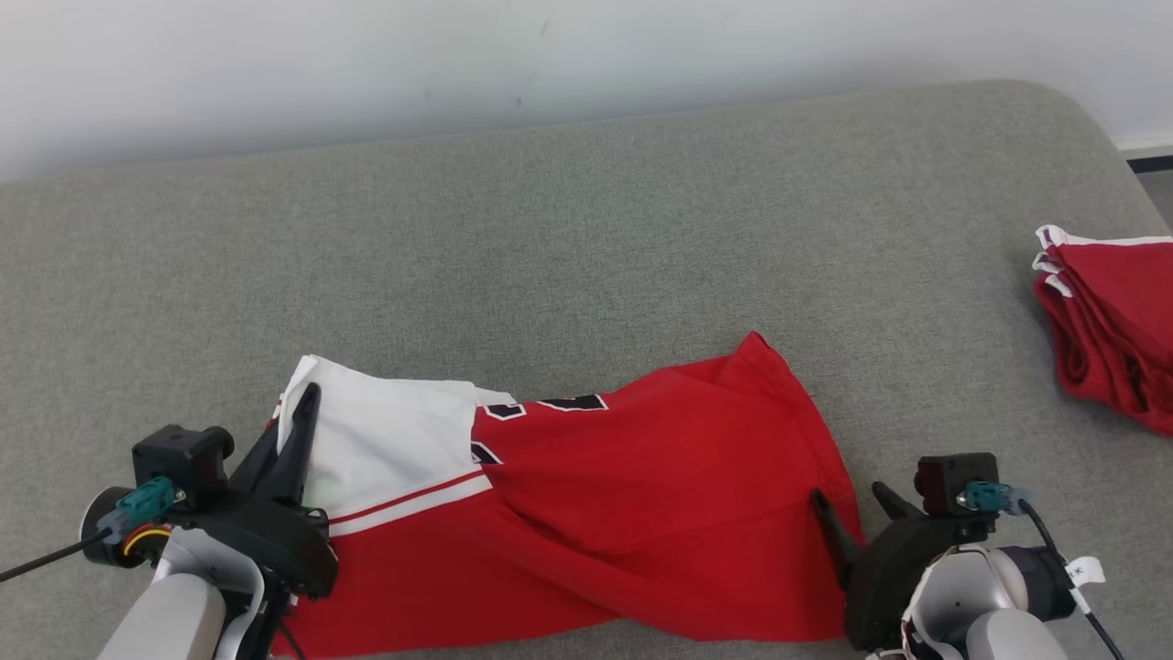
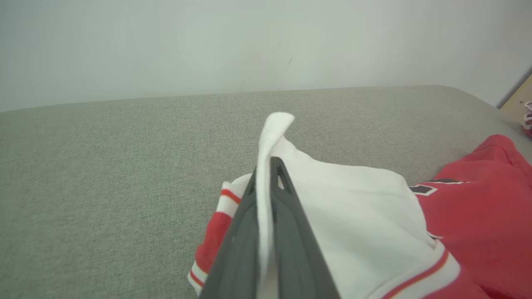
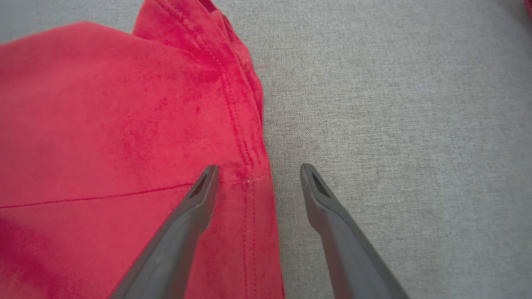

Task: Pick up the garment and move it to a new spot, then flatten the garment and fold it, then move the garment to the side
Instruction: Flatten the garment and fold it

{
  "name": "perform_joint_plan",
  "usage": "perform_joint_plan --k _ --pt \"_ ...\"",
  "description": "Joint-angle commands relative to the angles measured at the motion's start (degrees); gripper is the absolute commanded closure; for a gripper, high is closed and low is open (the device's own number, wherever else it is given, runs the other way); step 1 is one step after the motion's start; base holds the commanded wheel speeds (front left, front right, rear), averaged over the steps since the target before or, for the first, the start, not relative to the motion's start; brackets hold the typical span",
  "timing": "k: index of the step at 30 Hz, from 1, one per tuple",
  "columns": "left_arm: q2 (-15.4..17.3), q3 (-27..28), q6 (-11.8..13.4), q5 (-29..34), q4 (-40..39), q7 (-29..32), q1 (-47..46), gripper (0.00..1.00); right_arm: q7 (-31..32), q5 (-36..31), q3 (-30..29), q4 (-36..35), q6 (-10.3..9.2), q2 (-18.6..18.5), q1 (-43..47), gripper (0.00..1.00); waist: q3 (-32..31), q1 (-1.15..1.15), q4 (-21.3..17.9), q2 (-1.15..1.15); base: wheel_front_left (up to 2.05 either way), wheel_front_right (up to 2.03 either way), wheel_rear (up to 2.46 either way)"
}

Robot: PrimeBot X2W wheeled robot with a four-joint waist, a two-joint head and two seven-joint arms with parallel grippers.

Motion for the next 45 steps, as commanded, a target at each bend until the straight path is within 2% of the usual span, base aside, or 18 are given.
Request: perform_joint_plan --k 1,11,13,16,20,21,23,28,40,41,42,43,44,45 --pt "0.4 0.0 0.2 -0.3 -0.2 0.1 0.0 1.0 0.2 0.2 0.5 0.4 -0.14 0.3 -0.6 0.0 0.3 0.0 0.2 -0.01 0.0 0.0 0.0" --pt "1.4 0.8 0.8 -1.2 -0.8 -0.1 0.3 1.0 0.0 2.4 4.5 0.1 -0.14 0.2 0.7 0.0 0.3 0.0 -0.2 -0.01 0.0 0.0 0.0" --pt "1.5 0.9 1.2 -1.4 -1.0 -0.2 0.6 1.0 -0.3 2.6 5.6 -0.3 -0.14 -0.1 0.7 0.07 0.3 0.0 -0.3 -0.01 0.0 0.0 0.0" --pt "1.6 1.0 1.3 -1.6 -1.2 -0.1 0.8 1.0 -0.5 2.9 6.6 -0.8 -0.14 -0.2 0.6 0.07 0.3 0.0 -0.3 -0.01 0.0 0.0 0.0" --pt "1.6 0.9 1.6 -1.7 -1.5 0.0 1.0 1.0 -0.7 3.0 7.8 -1.5 -0.14 -0.5 0.7 0.17 0.1 0.0 -0.2 -0.01 0.0 0.0 0.0" --pt "1.6 0.8 1.7 -1.8 -1.5 0.1 1.1 1.0 -0.7 2.8 7.8 -1.6 -0.14 -0.7 0.7 0.15 0.0 0.0 -0.2 -0.01 0.0 0.0 0.0" --pt "1.6 0.7 1.7 -2.0 -1.6 0.1 1.2 1.0 -1.4 1.6 6.9 -2.0 -0.14 -0.8 0.6 0.0 -0.1 0.0 -0.1 -0.01 0.0 0.0 0.0" --pt "1.7 0.5 1.8 -2.1 -1.9 0.2 1.5 1.0 -2.0 -0.1 5.5 -2.7 -0.14 -0.3 0.9 0.0 -0.3 0.0 0.0 -0.01 0.0 0.0 0.0" --pt "2.0 -0.1 2.3 -2.2 -2.4 0.6 2.1 1.0 -0.9 1.0 4.9 0.3 -0.14 0.2 0.2 0.0 -0.7 0.0 0.4 -0.01 0.0 0.0 0.0" --pt "2.0 -0.1 2.2 -2.3 -2.4 0.6 2.1 1.0 -0.9 1.2 5.2 0.6 -0.14 0.1 0.1 0.02 -0.7 0.0 0.4 -0.01 0.0 0.0 0.0" --pt "2.0 -0.2 2.3 -2.3 -2.5 0.6 2.2 1.0 -0.7 1.3 5.5 0.9 -0.14 -0.1 0.0 0.11 -0.7 0.0 0.4 -0.01 0.0 0.0 0.0" --pt "2.0 -0.2 2.3 -2.4 -2.5 0.6 2.2 1.0 -0.9 1.4 5.7 1.1 -0.14 -0.3 -0.2 0.26 -0.7 0.0 0.4 -0.01 0.0 0.0 0.0" --pt "2.1 -0.2 2.3 -2.4 -2.5 0.6 2.2 1.0 -1.0 1.5 6.1 1.1 -0.14 -0.4 -0.2 0.32 -0.7 0.0 0.5 -0.01 0.0 0.0 0.0" --pt "2.1 -0.2 2.4 -2.4 -2.6 0.6 2.2 1.0 -1.1 1.6 6.3 1.2 -0.14 -0.4 -0.3 0.56 -0.6 0.0 0.5 -0.01 0.0 0.0 0.0"
